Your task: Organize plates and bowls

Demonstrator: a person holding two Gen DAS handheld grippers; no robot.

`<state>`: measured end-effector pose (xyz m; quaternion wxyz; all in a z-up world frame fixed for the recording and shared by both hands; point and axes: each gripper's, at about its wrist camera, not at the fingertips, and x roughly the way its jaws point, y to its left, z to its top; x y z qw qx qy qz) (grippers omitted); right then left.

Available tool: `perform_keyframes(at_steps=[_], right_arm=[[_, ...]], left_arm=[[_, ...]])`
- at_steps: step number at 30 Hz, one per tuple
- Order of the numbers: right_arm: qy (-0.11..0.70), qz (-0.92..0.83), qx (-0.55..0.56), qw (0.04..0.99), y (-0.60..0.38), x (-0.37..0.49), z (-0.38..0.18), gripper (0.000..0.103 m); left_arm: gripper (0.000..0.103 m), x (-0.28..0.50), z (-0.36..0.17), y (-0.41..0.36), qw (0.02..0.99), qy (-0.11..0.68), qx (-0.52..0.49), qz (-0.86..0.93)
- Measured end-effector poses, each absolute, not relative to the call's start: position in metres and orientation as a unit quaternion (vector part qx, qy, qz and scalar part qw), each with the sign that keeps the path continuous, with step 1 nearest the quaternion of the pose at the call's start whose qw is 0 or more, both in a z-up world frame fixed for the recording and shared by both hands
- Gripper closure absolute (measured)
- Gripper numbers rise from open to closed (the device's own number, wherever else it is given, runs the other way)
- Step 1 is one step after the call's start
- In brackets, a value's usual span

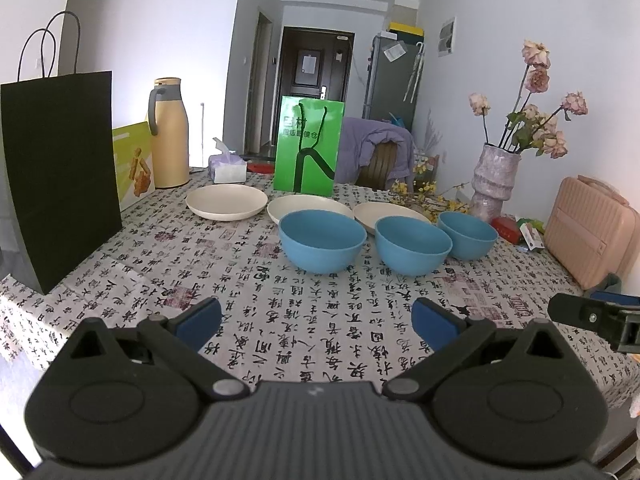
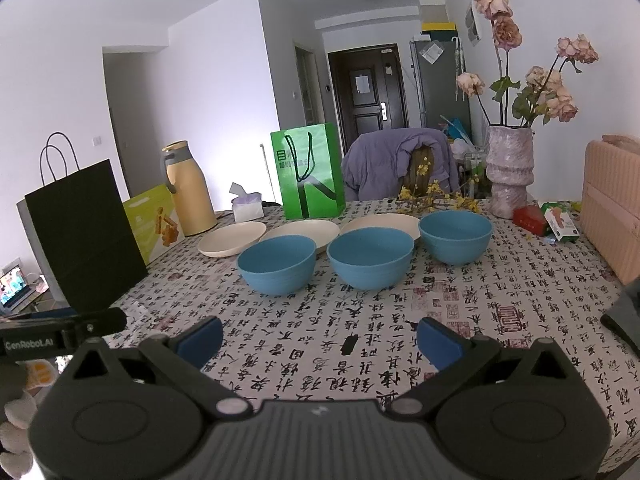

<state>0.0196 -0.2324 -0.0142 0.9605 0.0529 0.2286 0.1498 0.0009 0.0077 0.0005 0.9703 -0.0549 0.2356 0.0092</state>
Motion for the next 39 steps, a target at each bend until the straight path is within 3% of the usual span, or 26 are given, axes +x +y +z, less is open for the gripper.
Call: perform_keyframes(at_steps=[39], right_arm=[[0.222,0.141,0.052,0.964,-0.2341,0.0229,-0.0192,0.0]], left_arm=[[0.0,0.0014,0.0026,0.0069,0.973,0.225,-0.058,0.015]])
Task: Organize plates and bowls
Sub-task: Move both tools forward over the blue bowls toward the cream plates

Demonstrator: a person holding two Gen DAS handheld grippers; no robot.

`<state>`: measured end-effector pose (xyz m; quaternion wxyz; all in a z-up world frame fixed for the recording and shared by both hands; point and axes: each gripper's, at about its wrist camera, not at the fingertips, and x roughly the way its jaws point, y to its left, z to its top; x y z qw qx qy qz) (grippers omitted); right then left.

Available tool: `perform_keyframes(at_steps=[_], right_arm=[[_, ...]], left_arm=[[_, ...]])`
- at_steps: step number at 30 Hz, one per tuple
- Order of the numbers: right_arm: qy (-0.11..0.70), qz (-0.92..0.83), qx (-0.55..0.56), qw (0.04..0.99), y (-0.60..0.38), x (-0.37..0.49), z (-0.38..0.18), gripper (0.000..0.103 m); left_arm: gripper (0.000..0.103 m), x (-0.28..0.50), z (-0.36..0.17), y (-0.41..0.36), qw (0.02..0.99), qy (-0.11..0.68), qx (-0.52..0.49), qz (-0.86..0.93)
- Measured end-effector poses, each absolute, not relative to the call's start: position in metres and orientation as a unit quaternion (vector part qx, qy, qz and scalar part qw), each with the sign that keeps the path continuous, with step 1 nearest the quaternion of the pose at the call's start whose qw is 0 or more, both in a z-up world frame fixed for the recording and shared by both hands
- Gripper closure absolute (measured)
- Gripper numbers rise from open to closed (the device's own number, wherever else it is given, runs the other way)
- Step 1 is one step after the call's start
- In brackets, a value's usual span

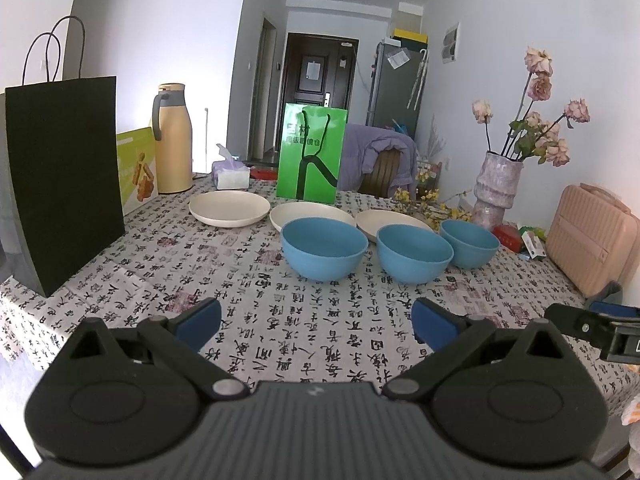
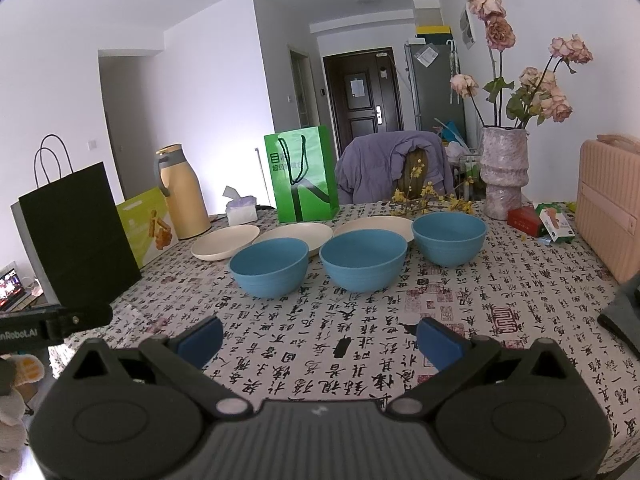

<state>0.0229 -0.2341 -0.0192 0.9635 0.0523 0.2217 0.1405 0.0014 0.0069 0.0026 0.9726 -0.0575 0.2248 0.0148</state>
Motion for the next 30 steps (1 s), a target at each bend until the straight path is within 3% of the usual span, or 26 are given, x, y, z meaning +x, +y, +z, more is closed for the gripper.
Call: perform_keyframes(at_steps=[30], right_arm=[[0.23,0.152,0.066,0.959,-0.229,0.11,-0.011,0.0]], left_arm=[[0.0,0.072,0.012,0.016,0.972,0.227,-0.055,0.026]])
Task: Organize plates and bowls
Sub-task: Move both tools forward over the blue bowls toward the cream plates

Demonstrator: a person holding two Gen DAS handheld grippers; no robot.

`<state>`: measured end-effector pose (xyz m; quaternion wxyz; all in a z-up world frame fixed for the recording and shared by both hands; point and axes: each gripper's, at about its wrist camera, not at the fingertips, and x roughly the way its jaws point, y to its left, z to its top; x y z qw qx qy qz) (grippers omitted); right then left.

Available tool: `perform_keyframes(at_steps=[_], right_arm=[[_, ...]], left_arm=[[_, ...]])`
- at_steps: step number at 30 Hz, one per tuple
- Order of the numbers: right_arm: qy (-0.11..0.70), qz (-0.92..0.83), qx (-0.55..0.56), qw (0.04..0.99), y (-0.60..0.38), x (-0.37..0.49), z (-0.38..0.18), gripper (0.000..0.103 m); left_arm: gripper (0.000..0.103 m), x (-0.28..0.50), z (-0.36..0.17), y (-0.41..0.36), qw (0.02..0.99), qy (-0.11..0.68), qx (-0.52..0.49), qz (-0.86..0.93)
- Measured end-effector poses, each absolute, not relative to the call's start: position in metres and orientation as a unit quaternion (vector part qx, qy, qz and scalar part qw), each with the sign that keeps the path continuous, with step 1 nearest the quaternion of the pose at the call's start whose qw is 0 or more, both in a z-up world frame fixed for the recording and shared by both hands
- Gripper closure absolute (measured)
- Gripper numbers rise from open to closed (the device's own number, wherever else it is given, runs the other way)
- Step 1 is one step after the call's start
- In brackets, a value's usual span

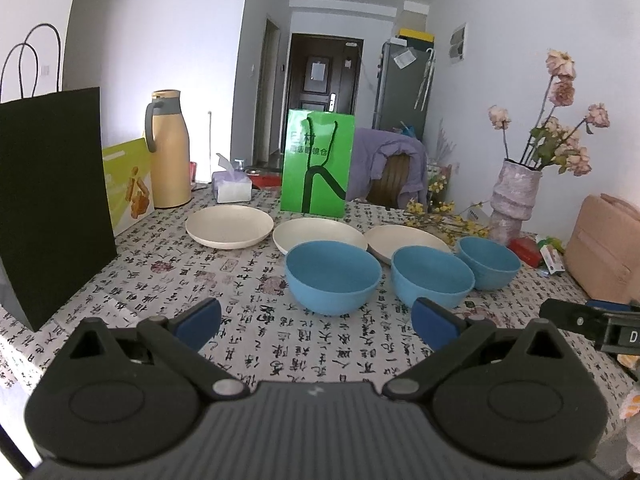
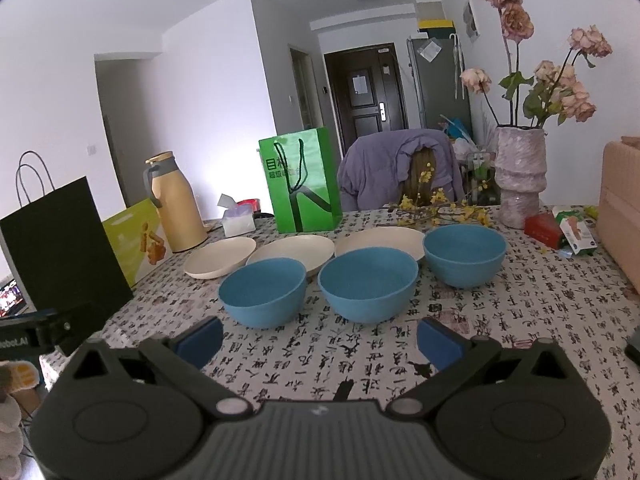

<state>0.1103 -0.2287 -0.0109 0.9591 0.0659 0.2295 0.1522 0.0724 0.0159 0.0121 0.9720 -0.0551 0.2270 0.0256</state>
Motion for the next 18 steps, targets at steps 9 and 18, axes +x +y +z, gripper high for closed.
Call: perform_keyframes(at_steps=[9,18], right_arm=[[0.238,0.175,0.082,0.952,-0.218,0.154,-0.013,0.0],[0.235,0.179,0.087,0.951,-0.212,0.184,-0.011,0.0]], left_arm=[[0.0,0.109,0.012,0.031,0.97,0.231,-0.063,0.03],[0.0,0.136,0.016,0.042,0.972,0.222,-0.064,0.03]])
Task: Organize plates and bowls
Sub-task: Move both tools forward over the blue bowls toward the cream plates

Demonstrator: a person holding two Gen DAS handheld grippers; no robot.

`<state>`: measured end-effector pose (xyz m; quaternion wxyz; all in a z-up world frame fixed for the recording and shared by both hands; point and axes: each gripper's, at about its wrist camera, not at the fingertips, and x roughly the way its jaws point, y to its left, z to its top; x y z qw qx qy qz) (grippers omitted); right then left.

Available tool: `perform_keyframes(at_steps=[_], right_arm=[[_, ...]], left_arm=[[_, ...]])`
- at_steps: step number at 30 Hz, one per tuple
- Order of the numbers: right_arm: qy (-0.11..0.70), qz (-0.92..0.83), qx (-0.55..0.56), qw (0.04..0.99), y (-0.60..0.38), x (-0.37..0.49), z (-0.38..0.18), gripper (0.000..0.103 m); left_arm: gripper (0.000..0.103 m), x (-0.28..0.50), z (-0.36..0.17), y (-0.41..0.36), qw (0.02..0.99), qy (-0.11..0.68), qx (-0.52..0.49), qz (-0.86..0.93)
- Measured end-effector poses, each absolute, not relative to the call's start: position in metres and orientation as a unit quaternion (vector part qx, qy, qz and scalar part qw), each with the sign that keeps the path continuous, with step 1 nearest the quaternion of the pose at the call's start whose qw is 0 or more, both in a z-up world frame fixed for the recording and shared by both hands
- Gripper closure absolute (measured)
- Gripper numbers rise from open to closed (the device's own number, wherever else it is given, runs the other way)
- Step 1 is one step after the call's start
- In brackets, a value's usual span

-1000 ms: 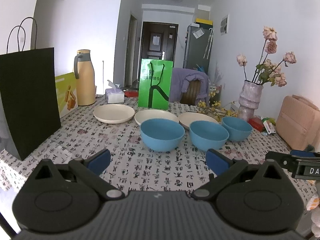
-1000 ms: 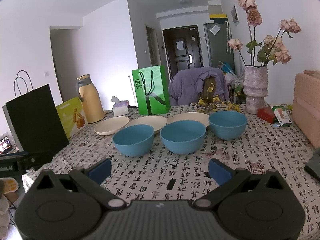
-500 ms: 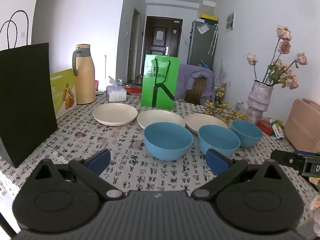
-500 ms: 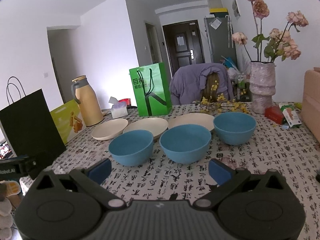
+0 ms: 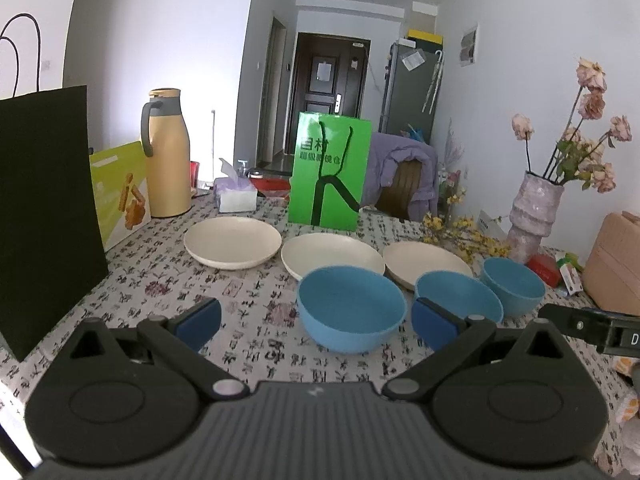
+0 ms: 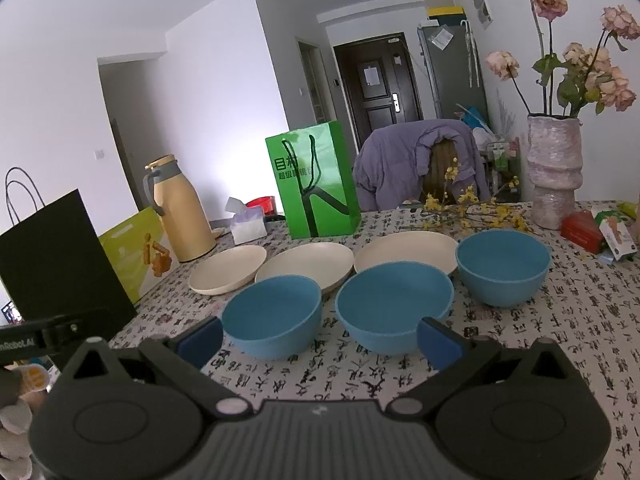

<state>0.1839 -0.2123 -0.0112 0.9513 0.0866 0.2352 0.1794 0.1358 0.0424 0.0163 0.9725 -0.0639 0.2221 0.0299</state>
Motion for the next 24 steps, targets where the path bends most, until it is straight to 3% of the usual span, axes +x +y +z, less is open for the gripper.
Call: perform_keyframes(at_steps=[24], right_arm=[[0.212,0.191,0.094,0.954,-0.206,0.261,0.006,0.0]], left_arm=[[0.0,0.207,0.036,0.067,0.974,0.207,-0.093,0.015]])
